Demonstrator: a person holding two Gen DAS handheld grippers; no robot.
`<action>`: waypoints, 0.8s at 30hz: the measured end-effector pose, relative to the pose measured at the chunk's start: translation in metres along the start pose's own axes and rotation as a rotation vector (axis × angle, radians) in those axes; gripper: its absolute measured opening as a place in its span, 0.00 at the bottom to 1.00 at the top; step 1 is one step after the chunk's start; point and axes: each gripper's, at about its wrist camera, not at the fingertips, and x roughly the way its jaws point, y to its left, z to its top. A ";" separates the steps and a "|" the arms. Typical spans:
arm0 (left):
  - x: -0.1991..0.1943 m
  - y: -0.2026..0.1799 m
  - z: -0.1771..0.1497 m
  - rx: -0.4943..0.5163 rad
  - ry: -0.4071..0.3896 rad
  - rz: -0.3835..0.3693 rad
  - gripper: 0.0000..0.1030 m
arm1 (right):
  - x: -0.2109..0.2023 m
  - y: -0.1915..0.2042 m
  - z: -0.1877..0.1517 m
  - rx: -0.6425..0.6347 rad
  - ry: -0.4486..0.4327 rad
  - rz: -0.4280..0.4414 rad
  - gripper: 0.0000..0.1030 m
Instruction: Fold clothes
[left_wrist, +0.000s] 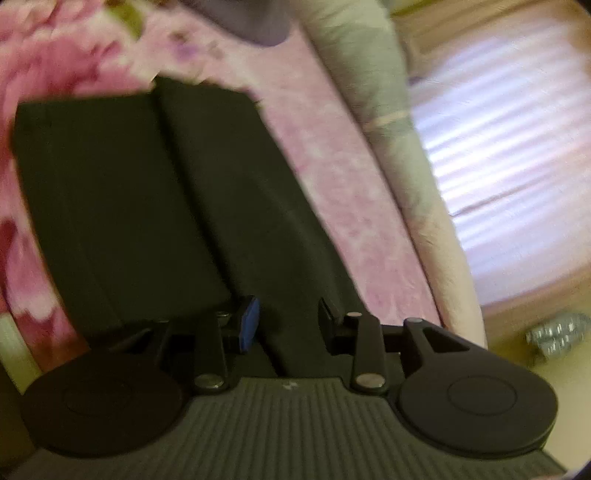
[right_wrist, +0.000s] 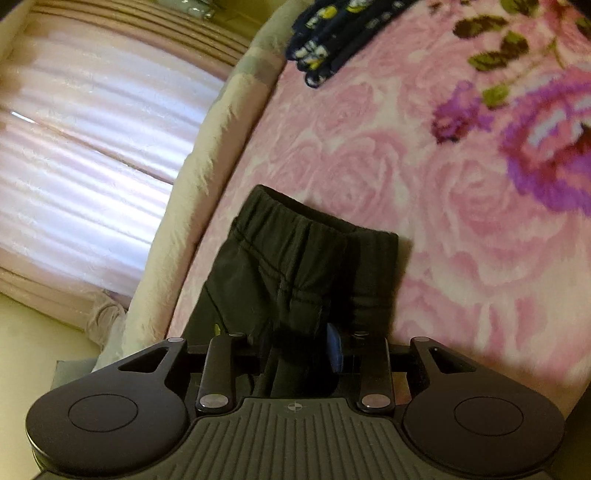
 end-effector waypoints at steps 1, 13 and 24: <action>0.004 0.003 0.001 -0.017 -0.005 0.000 0.25 | 0.001 -0.003 0.000 0.013 0.002 0.003 0.33; 0.001 0.010 0.003 -0.065 -0.011 0.015 0.26 | 0.004 -0.003 0.003 0.031 0.021 -0.010 0.33; -0.059 -0.013 0.000 0.219 -0.164 -0.162 0.03 | -0.026 0.022 0.008 -0.117 -0.052 0.057 0.13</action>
